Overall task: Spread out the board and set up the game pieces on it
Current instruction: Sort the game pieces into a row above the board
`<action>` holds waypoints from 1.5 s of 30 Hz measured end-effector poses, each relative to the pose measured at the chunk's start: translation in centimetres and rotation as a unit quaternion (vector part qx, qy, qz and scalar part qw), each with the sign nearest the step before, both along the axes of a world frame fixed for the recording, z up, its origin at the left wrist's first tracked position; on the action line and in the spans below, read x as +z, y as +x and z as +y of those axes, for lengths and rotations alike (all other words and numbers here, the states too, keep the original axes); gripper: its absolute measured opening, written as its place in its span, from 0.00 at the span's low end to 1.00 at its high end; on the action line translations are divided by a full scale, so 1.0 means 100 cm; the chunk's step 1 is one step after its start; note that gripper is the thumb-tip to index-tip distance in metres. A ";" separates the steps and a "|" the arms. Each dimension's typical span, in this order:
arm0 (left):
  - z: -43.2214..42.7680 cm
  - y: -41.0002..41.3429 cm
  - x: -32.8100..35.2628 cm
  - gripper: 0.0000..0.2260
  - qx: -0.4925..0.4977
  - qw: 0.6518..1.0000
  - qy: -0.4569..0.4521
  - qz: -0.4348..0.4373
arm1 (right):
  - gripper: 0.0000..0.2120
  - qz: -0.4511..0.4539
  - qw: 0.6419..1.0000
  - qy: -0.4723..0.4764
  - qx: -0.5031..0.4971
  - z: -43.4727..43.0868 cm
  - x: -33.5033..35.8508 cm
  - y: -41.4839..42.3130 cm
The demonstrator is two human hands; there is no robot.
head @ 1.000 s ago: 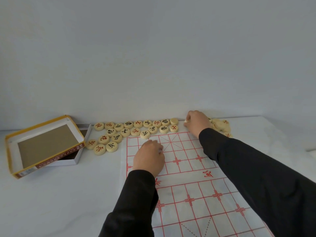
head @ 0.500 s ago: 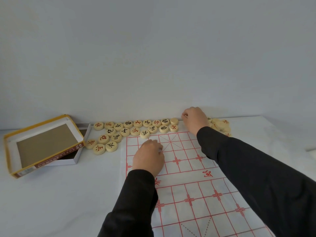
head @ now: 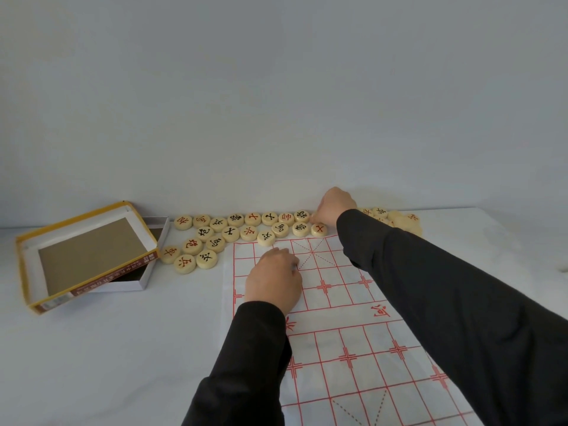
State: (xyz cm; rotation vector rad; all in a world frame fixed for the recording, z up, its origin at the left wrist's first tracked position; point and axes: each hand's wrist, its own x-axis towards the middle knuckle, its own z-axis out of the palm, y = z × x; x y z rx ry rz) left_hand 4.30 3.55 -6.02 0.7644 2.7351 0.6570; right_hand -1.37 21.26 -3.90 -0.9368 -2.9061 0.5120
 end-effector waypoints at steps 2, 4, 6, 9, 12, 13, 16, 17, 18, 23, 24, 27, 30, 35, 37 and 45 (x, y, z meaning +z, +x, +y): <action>0.001 -0.001 0.000 0.17 0.001 1.000 -0.006 -0.004 | 0.09 -0.016 1.000 0.008 0.012 -0.002 0.001 -0.001; 0.001 -0.001 -0.001 0.17 0.003 1.000 -0.008 -0.006 | 0.11 -0.018 1.000 0.017 0.013 -0.004 0.000 -0.001; 0.001 -0.001 -0.001 0.17 0.003 1.000 -0.006 -0.006 | 0.13 -0.004 1.000 0.025 0.010 -0.004 -0.001 -0.001; 0.000 -0.001 -0.001 0.17 0.001 1.000 -0.001 -0.004 | 0.16 0.035 0.999 0.009 -0.001 0.000 -0.002 0.000; 0.000 -0.001 -0.001 0.17 -0.001 1.000 -0.001 0.000 | 0.11 0.061 0.998 -0.018 -0.020 0.004 0.000 0.003; 0.000 -0.001 -0.001 0.17 0.000 1.000 0.000 0.001 | 0.08 0.064 0.997 -0.019 -0.025 0.005 0.000 0.003; 0.000 0.001 0.000 0.17 0.003 1.000 0.004 -0.001 | 0.06 0.065 0.997 -0.023 -0.031 0.008 0.001 0.002; -0.001 0.001 0.000 0.17 0.003 1.000 0.005 -0.001 | 0.07 0.065 0.997 -0.024 -0.034 0.009 0.001 0.002; -0.001 0.001 0.000 0.17 0.002 1.000 0.005 -0.001 | 0.07 0.068 0.997 -0.020 -0.035 0.010 0.001 0.002; -0.002 0.001 0.000 0.17 0.002 1.000 0.010 0.000 | 0.10 0.117 0.991 0.053 -0.048 0.020 0.003 0.018; -0.003 0.000 0.000 0.17 0.003 1.000 0.013 0.001 | 0.11 0.128 0.989 0.054 -0.053 0.023 0.003 0.023; -0.003 0.001 0.000 0.16 0.005 1.000 0.017 0.002 | 0.15 0.132 0.989 0.022 -0.066 0.028 0.002 0.037; -0.002 0.001 0.001 0.16 0.002 1.000 0.015 -0.002 | 0.17 0.158 0.983 -0.095 -0.027 0.026 0.002 0.043; -0.003 0.004 0.002 0.17 -0.003 1.000 0.028 0.005 | 0.18 0.211 0.962 -0.173 -0.009 0.028 0.014 0.058; -0.003 0.006 0.003 0.18 -0.028 0.999 0.030 0.020 | 0.21 0.148 0.982 -0.114 0.011 0.030 0.014 0.064; 0.002 0.016 0.002 0.40 -0.116 0.981 -0.152 0.034 | 0.19 0.101 0.988 -0.031 0.115 0.016 0.002 0.091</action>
